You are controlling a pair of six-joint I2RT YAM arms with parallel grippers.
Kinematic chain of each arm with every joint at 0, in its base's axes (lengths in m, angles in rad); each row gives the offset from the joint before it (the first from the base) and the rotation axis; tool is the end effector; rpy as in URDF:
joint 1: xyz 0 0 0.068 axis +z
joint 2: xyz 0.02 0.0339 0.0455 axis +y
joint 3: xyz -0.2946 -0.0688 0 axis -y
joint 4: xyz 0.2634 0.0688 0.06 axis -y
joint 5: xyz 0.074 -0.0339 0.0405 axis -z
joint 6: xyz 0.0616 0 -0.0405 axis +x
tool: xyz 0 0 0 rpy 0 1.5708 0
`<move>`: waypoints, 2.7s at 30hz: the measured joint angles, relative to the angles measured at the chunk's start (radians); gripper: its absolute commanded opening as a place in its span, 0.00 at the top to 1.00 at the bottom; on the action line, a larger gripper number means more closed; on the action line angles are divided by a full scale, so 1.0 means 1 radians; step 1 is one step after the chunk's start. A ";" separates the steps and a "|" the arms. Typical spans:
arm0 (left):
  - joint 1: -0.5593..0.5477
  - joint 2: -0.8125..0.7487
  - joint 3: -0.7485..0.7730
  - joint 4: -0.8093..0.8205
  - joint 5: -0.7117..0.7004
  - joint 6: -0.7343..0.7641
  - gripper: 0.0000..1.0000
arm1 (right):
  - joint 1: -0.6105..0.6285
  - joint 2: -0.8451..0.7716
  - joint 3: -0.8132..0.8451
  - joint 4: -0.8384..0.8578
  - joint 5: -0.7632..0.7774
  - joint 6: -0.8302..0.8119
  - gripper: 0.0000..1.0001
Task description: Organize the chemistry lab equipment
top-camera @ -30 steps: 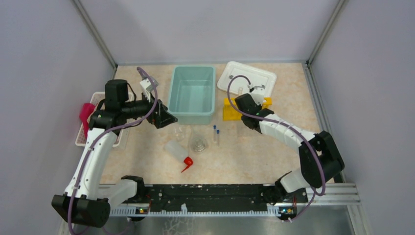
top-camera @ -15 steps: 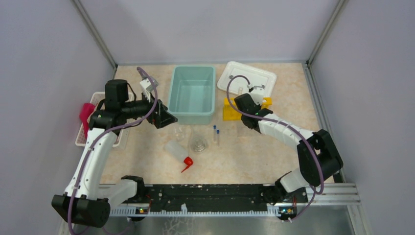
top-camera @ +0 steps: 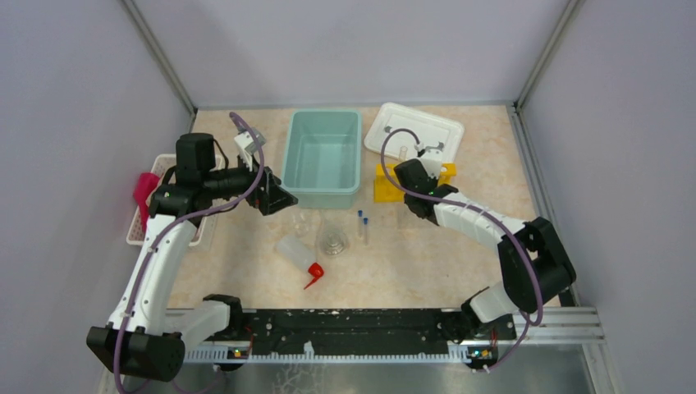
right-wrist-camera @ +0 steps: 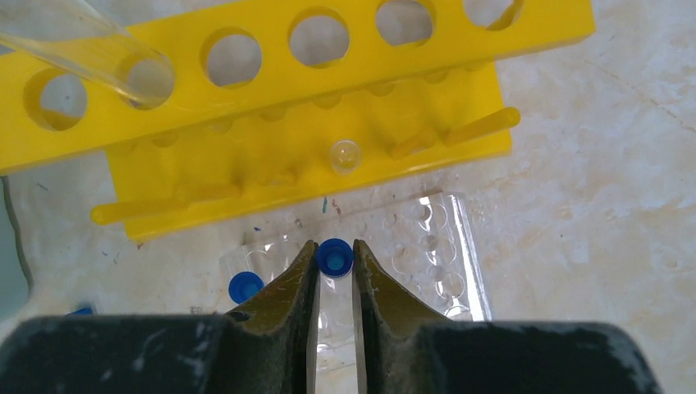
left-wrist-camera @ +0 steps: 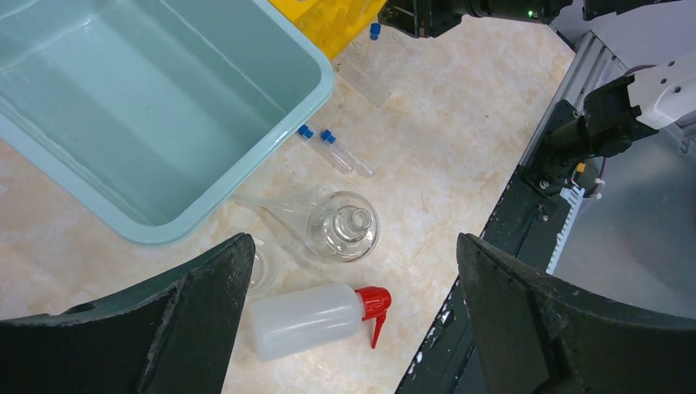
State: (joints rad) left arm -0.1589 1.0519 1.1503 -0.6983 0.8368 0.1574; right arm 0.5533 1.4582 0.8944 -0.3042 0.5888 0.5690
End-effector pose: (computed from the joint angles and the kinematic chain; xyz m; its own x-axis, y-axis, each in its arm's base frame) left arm 0.2152 -0.0808 0.3898 -0.4391 0.1767 -0.8809 0.7897 0.5434 -0.2846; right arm 0.2924 0.1404 0.2206 -0.6178 0.1450 -0.7728 0.2389 0.9710 -0.0087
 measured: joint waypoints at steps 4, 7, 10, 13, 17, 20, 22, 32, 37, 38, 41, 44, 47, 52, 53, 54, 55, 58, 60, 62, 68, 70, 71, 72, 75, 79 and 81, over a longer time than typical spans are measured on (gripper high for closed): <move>0.000 0.000 0.002 0.002 0.000 0.000 0.01 | 0.002 0.000 -0.026 -0.002 -0.030 0.000 0.74; 0.000 0.000 0.006 0.002 -0.001 0.000 0.01 | 0.009 0.000 -0.036 -0.007 -0.035 0.002 0.61; 0.000 0.001 0.014 0.003 -0.001 0.000 0.01 | 0.015 0.000 -0.037 -0.012 -0.037 0.001 0.50; 0.000 0.001 0.016 0.003 -0.001 0.000 0.01 | 0.018 -0.001 -0.037 -0.015 -0.037 0.002 0.49; 0.000 0.001 0.016 0.004 -0.001 0.000 0.01 | 0.023 -0.023 -0.036 -0.033 -0.038 0.003 0.49; 0.000 0.001 0.017 0.003 -0.001 0.000 0.01 | 0.035 -0.071 -0.024 -0.069 -0.038 0.008 0.52; 0.000 0.001 0.020 0.003 -0.001 0.000 0.01 | 0.051 -0.109 0.004 -0.095 -0.037 0.013 0.56; 0.000 0.001 0.044 0.003 0.002 -0.020 0.01 | 0.229 -0.155 0.116 -0.126 -0.118 0.085 0.69; 0.000 0.000 0.048 0.003 0.000 -0.031 0.01 | 0.243 0.010 0.114 -0.097 -0.209 0.120 0.70; 0.000 -0.001 0.048 0.002 -0.001 -0.032 0.01 | 0.243 0.042 0.114 -0.091 -0.225 0.126 0.70; 0.000 -0.007 0.048 0.002 -0.005 -0.032 0.01 | 0.245 0.108 0.113 -0.070 -0.263 0.139 0.69; 0.000 -0.013 0.048 0.002 -0.007 -0.033 0.01 | 0.245 0.142 0.114 -0.042 -0.284 0.144 0.70; 0.000 -0.014 0.048 0.002 -0.008 -0.033 0.01 | 0.245 0.173 0.114 -0.025 -0.296 0.150 0.71; 0.000 -0.014 0.049 0.002 -0.008 -0.034 0.01 | 0.245 0.232 0.114 -0.017 -0.303 0.157 0.73; 0.000 -0.014 0.049 0.002 -0.009 -0.034 0.01 | 0.245 0.243 0.114 -0.017 -0.303 0.161 0.73; 0.000 -0.014 0.049 0.002 -0.010 -0.034 0.01 | 0.245 0.250 0.114 -0.017 -0.303 0.163 0.73; 0.000 -0.014 0.049 0.002 -0.010 -0.034 0.01 | 0.245 0.257 0.114 -0.017 -0.303 0.166 0.73; 0.000 -0.014 0.049 0.002 -0.011 -0.034 0.01 | 0.245 0.274 0.117 -0.014 -0.305 0.170 0.74; 0.000 -0.014 0.049 0.002 -0.010 -0.034 0.01 | 0.245 0.284 0.123 -0.022 -0.302 0.172 0.74; 0.000 -0.014 0.049 0.002 -0.010 -0.034 0.01 | 0.246 0.287 0.128 -0.024 -0.301 0.173 0.75; 0.000 -0.014 0.055 0.002 -0.011 -0.034 0.01 | 0.246 0.288 0.132 -0.051 -0.283 0.174 0.91; 0.000 -0.014 0.059 0.002 -0.011 -0.034 0.01 | 0.246 0.288 0.136 -0.064 -0.271 0.174 0.98; 0.000 -0.014 0.060 0.002 -0.010 -0.034 0.01 | 0.246 0.288 0.136 -0.070 -0.266 0.175 1.00; 0.000 -0.014 0.060 0.001 -0.010 -0.034 0.01 | 0.246 0.287 0.138 -0.079 -0.258 0.175 1.00; 0.000 -0.014 0.061 0.001 -0.009 -0.034 0.01 | 0.246 0.275 0.143 -0.116 -0.236 0.175 1.00; 0.000 -0.014 0.061 0.002 -0.002 -0.034 0.01 | 0.247 0.176 0.148 -0.183 -0.210 0.175 1.00; 0.000 -0.016 0.061 0.002 0.003 -0.034 0.01 | 0.248 0.087 0.158 -0.206 -0.203 0.175 1.00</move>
State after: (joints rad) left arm -0.1589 1.0359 1.2110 -0.6964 0.8402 0.1230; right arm 0.8013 1.5455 1.0527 -0.5098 0.3859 0.7444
